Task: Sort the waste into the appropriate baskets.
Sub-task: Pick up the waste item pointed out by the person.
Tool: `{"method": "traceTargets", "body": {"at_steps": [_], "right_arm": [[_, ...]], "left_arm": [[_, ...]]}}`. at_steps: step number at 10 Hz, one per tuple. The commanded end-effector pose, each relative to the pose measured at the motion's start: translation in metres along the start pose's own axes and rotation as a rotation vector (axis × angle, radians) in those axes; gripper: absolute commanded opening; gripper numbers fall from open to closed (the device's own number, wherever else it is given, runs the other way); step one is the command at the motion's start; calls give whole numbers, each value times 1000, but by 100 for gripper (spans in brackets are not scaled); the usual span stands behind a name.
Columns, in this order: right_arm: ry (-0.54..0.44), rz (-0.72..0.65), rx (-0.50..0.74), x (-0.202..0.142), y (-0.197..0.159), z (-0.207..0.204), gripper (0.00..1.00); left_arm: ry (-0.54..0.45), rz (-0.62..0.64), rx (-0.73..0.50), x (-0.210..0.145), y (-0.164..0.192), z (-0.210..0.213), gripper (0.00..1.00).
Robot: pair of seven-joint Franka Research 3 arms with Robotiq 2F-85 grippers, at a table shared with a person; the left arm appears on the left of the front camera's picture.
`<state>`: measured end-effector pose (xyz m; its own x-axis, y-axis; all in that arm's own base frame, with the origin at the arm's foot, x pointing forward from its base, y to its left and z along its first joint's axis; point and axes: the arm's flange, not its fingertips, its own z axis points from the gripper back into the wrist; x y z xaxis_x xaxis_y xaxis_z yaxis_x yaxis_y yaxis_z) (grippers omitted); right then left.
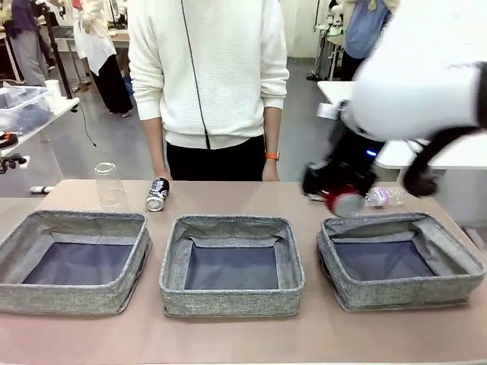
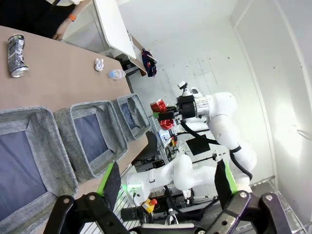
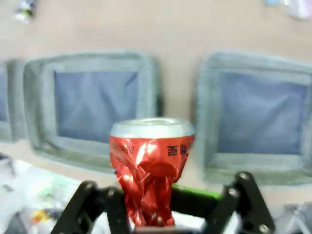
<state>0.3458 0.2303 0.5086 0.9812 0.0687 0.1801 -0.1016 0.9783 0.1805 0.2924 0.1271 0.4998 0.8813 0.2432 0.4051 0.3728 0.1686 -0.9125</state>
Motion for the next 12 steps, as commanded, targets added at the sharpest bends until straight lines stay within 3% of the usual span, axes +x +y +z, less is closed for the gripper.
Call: {"method": "traceTargets", "body": {"at_steps": [1, 2, 3, 5, 7, 12], "right_arm": [[90, -280, 31, 38, 94, 46, 5], [118, -352, -35, 44, 139, 69, 5], [116, -316, -55, 46, 168, 86, 5], [62, -290, -133, 49, 201, 111, 5], [-16, -275, -152, 49, 209, 130, 5], [-58, -198, -229, 47, 216, 154, 5]], "left_arm": [[-8, -20, -18, 1, -2, -1, 100], [-8, -20, -18, 1, -2, -1, 100], [-8, -20, -18, 1, -2, -1, 100], [-8, -20, -18, 1, -2, -1, 100], [-8, -20, -18, 1, -2, -1, 100], [-8, -20, -18, 1, -2, -1, 100]]}}
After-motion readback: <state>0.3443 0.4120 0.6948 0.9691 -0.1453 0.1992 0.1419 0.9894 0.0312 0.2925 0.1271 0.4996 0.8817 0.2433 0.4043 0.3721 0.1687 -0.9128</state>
